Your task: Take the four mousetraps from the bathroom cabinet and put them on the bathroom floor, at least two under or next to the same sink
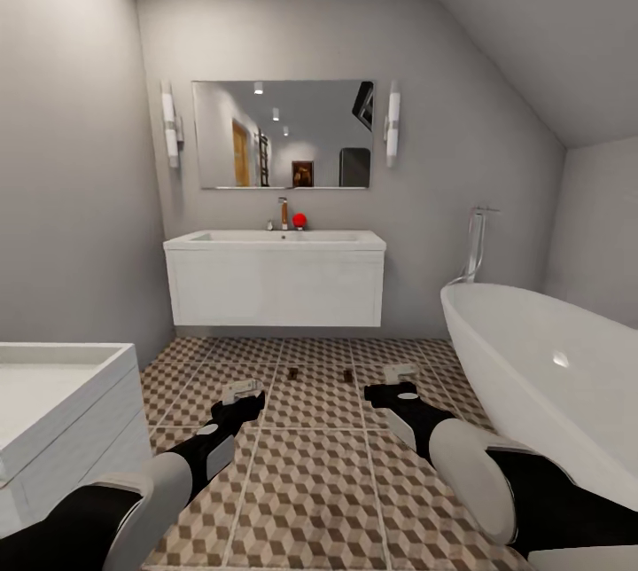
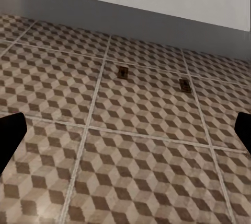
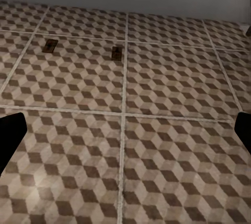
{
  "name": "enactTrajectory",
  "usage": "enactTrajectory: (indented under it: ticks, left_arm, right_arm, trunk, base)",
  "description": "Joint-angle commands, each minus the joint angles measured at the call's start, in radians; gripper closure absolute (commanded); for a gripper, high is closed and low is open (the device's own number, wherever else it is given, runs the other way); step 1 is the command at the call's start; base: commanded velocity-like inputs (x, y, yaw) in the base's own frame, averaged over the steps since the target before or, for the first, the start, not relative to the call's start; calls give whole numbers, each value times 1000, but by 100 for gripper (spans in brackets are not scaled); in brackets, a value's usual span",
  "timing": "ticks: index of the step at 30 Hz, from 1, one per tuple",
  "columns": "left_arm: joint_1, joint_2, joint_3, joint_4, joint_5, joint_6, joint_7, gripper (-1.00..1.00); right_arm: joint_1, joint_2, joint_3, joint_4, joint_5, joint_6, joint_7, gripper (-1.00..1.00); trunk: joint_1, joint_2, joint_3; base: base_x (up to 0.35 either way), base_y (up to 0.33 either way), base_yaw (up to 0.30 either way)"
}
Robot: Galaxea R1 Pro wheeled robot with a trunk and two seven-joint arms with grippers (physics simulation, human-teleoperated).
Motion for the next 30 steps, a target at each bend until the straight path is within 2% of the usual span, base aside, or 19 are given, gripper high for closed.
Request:
enactTrajectory:
  ticks: [1, 30]
  left_arm:
    - [-1, 0, -9, 1, 7, -3, 3, -100]
    - [-1, 0, -9, 2, 8, -1, 3, -100]
  right_arm:
    - [-1, 0, -9, 3, 10, -4, -5, -100]
    - [-1, 1, -9, 3, 10, -3, -5, -100]
  trunk:
    - [-4, 7, 2]
    - [-115, 210, 93]
  base:
    - [0, 0, 0]
    - [0, 0, 0]
